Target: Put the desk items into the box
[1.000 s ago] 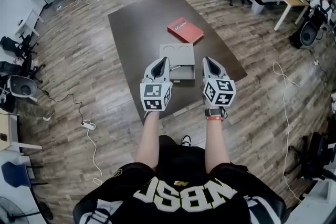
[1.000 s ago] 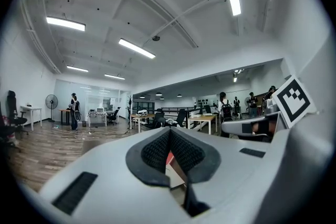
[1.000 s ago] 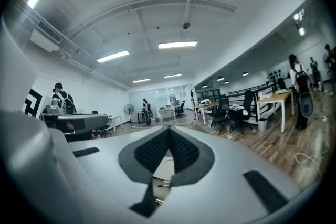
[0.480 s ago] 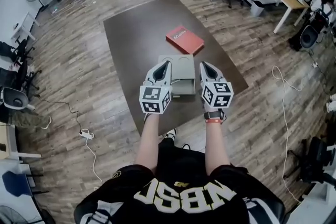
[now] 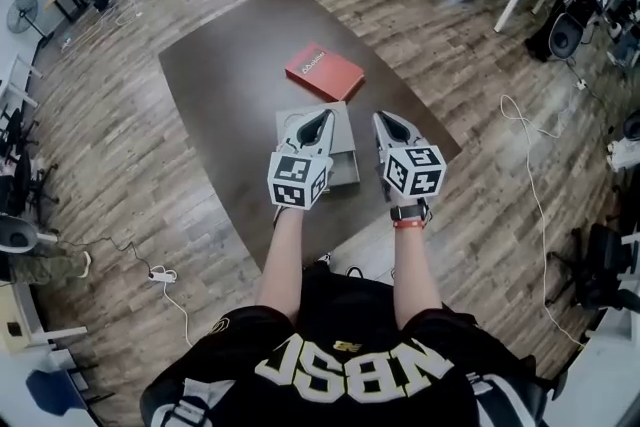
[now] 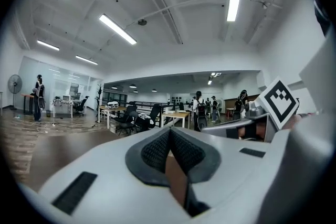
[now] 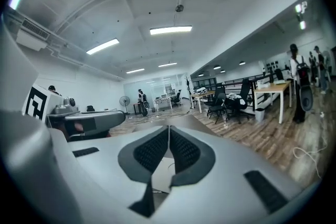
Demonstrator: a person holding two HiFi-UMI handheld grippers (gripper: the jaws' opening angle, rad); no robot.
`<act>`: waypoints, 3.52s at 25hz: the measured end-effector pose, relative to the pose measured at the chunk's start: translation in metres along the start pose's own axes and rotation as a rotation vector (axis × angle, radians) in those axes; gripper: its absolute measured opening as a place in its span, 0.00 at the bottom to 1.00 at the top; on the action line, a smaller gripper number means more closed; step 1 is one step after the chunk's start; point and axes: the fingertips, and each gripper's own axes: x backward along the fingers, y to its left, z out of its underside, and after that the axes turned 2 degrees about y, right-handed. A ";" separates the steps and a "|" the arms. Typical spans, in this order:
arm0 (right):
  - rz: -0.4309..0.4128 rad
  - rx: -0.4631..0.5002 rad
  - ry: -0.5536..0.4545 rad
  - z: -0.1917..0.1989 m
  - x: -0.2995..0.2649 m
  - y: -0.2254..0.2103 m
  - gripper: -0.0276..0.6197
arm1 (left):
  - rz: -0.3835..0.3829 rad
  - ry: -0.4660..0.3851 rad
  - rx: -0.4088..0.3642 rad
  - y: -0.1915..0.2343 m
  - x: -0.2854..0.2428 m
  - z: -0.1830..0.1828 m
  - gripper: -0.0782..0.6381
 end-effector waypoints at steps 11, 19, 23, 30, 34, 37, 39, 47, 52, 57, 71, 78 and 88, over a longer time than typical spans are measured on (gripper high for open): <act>0.017 -0.004 0.168 0.041 -0.001 -0.030 0.10 | 0.157 0.079 -0.005 -0.036 -0.035 0.030 0.13; -0.009 0.098 0.337 0.093 0.000 -0.039 0.16 | 0.211 0.138 0.020 -0.047 -0.045 0.058 0.13; -0.024 0.136 0.419 0.124 0.002 -0.046 0.19 | 0.222 0.168 0.031 -0.045 -0.049 0.070 0.13; -0.042 0.110 0.545 0.176 0.002 -0.058 0.22 | 0.248 0.246 0.058 -0.048 -0.054 0.102 0.13; -0.044 0.100 0.604 0.203 -0.004 -0.062 0.25 | 0.266 0.271 0.068 -0.053 -0.057 0.116 0.13; -0.039 0.087 0.643 0.223 -0.008 -0.065 0.26 | 0.275 0.288 0.079 -0.056 -0.058 0.125 0.13; -0.030 0.076 0.665 0.236 -0.010 -0.068 0.27 | 0.278 0.298 0.087 -0.057 -0.058 0.131 0.13; 0.046 0.021 0.729 0.278 -0.016 -0.090 0.33 | 0.293 0.339 0.112 -0.056 -0.060 0.151 0.13; 0.074 -0.008 0.768 0.298 -0.020 -0.095 0.33 | 0.292 0.357 0.124 -0.052 -0.060 0.161 0.13; 0.121 -0.040 0.781 0.303 -0.024 -0.103 0.32 | 0.285 0.372 0.143 -0.049 -0.061 0.169 0.13; 0.187 0.008 0.782 0.313 -0.023 -0.115 0.16 | 0.247 0.384 0.180 -0.039 -0.058 0.174 0.13; 0.164 0.048 0.797 0.313 -0.023 -0.117 0.16 | 0.239 0.391 0.177 -0.039 -0.056 0.175 0.13; 0.135 0.087 0.731 0.274 -0.010 -0.121 0.16 | 0.222 0.373 0.172 -0.027 -0.053 0.165 0.13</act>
